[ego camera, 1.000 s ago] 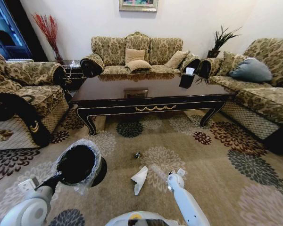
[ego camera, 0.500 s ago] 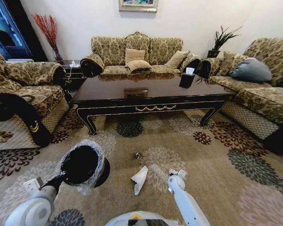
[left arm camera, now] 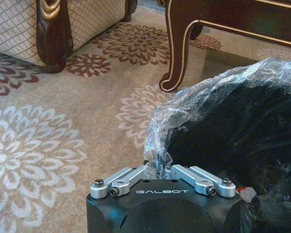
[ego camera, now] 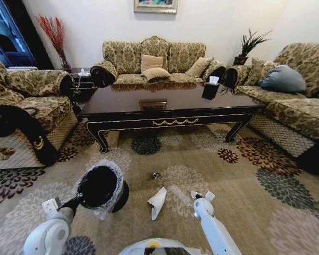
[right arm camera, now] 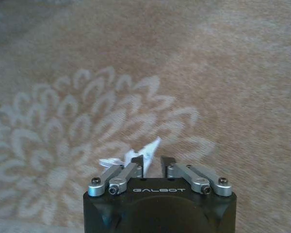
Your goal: Move to the front of the table and pick up the trash from the floor, then place it into the trash bin.
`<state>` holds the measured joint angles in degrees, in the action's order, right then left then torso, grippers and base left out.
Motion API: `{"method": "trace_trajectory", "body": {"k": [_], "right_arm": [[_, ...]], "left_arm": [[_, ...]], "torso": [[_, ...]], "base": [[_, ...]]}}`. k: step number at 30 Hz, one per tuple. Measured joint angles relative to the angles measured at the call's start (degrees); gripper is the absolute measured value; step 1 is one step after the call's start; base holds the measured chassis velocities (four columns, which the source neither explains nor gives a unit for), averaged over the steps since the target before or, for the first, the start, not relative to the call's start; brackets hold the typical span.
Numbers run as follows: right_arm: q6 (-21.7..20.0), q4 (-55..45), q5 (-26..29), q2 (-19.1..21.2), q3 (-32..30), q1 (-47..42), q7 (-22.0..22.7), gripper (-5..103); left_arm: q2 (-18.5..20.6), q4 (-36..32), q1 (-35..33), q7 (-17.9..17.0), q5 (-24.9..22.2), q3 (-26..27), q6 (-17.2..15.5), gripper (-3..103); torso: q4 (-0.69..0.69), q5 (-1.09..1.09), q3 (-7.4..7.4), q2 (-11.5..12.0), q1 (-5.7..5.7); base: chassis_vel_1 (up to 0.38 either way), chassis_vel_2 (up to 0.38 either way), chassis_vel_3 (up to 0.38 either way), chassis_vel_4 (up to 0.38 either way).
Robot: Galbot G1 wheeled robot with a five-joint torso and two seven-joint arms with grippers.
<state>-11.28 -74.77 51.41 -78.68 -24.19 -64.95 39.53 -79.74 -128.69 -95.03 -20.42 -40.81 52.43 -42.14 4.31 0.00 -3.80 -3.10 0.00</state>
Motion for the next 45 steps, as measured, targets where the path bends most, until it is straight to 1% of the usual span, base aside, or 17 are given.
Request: {"method": "trace_trajectory", "body": {"k": [2, 3, 6, 8, 9, 11, 12, 20, 24, 26, 29, 32, 37, 38, 39, 41, 45], "right_arm": [[0.4, 0.2, 0.0, -0.2, 0.0, 0.3, -0.2, 24], [0.9, 0.8, 0.0, -0.4, 0.1, 0.8, -0.4, 34], [1.3, 2.1, 0.0, -0.8, 0.2, 1.7, -0.5, 39], [2.1, 3.6, -0.2, -1.3, 0.2, 2.6, -1.2, 51], [2.1, 3.6, -0.2, -1.3, 0.2, 2.6, -1.2, 51], [2.8, 5.3, -1.3, -1.9, 0.1, 3.4, -2.0, 61], [3.0, 6.0, -1.7, -2.1, 0.0, 3.6, -2.1, 61], [3.6, 9.6, -4.9, -3.1, -0.4, 4.4, -2.4, 94], [3.7, 9.9, -4.9, -3.0, -0.6, 4.4, -2.8, 101], [3.9, 10.0, -4.9, -2.9, -0.7, 4.5, -3.1, 97], [4.2, 10.1, -5.1, -3.0, -0.7, 4.4, -3.8, 81], [4.3, 10.1, -5.5, -3.1, -0.6, 4.3, -4.1, 76], [4.3, 9.6, -6.3, -3.4, -0.3, 3.9, -4.2, 54], [4.3, 9.6, -6.5, -3.4, -0.3, 3.8, -4.2, 54], [4.3, 9.6, -7.2, -3.6, -0.2, 3.7, -4.3, 43], [4.3, 9.5, -7.8, -3.6, -0.2, 3.6, -4.4, 43], [5.1, 7.9, -11.2, -3.5, 0.2, 1.8, -5.4, 21]], "left_arm": [[-0.1, 0.0, -0.1, 0.0, 0.0, 0.0, 0.0, 2], [-0.2, -0.3, -0.4, 0.0, 0.0, 0.2, 0.0, 2], [-0.3, -0.7, -0.7, 0.0, 0.0, 0.4, 0.0, 2], [-0.4, -1.0, -1.0, 0.1, 0.0, 0.7, 0.0, 2], [-0.4, -1.0, -1.0, 0.1, 0.0, 0.7, 0.0, 2], [-0.5, -1.2, -1.5, 0.1, 0.0, 1.1, 0.0, 2], [-0.5, -1.3, -1.6, 0.1, 0.0, 1.1, 0.0, 2], [-1.5, -2.7, -1.8, 0.1, 0.7, 0.6, 0.0, 2], [-1.6, -2.7, -2.0, 0.1, 0.9, 0.6, 0.0, 2], [-1.6, -2.6, -2.1, 0.1, 0.9, 0.7, 0.0, 2], [-1.3, -2.1, -1.8, 0.1, 0.9, 0.8, 0.0, 2], [-1.4, -2.1, -1.6, 0.1, 1.1, 0.6, 0.0, 2], [-1.5, -1.5, -1.4, 0.1, 1.3, 0.4, 0.0, 2], [-1.5, -1.3, -1.3, 0.1, 1.3, 0.4, 0.0, 2], [-1.4, -1.0, -1.2, 0.1, 1.3, 0.4, 0.0, 2], [-1.4, -0.8, -1.2, 0.1, 1.4, 0.4, 0.0, 2], [-1.4, 0.0, -1.1, 0.1, 1.5, 0.1, 0.0, 2]], "torso": [[-0.01, 0.0, 0.0, 0.0, 0.0], [-0.01, -0.01, 0.0, 0.0, 0.0], [-0.01, 0.0, 0.0, 0.0, 0.0], [0.0, 0.0, 0.0, 0.0, 0.0], [0.0, 0.0, 0.0, 0.0, 0.0], [0.0, 0.0, 0.0, 0.0, 0.0], [-0.01, -0.01, 0.0, 0.0, 0.0], [0.01, 0.0, 0.0, 0.0, 0.0], [0.0, 0.0, 0.0, 0.0, 0.0], [0.0, 0.0, 0.0, 0.0, 0.0], [0.0, 0.0, 0.0, 0.0, 0.0], [0.0, -0.01, 0.0, 0.0, 0.0], [0.0, 0.0, 0.0, 0.0, 0.0], [-0.01, -0.01, 0.0, 0.0, 0.0], [0.0, -0.01, 0.0, 0.0, 0.0], [0.0, -0.01, 0.0, 0.0, 0.0], [0.0, 0.0, 0.0, 0.0, 0.0]], "base": [[0.0, 0.0, 0.0, 0.0], [0.0, 0.0, 0.0, 0.0], [0.0, 0.0, 0.0, 0.0], [0.0, 0.0, 0.0, 0.0], [0.0, 0.0, 0.0, 0.0], [0.0, 0.0, 0.0, 0.0], [0.0, 0.0, 0.0, 0.0], [0.0, 0.0, 0.0, 0.0], [0.0, 0.0, 0.0, 0.0], [0.0, 0.0, 0.0, 0.0], [0.0, 0.0, 0.0, 0.0], [0.0, 0.0, 0.0, 0.0], [0.0, 0.0, 0.0, 0.0], [0.0, 0.0, 0.0, 0.0], [0.0, 0.0, 0.0, 0.0], [0.0, 0.0, 0.0, 0.0], [0.0, 0.0, 0.0, 0.0]]}}
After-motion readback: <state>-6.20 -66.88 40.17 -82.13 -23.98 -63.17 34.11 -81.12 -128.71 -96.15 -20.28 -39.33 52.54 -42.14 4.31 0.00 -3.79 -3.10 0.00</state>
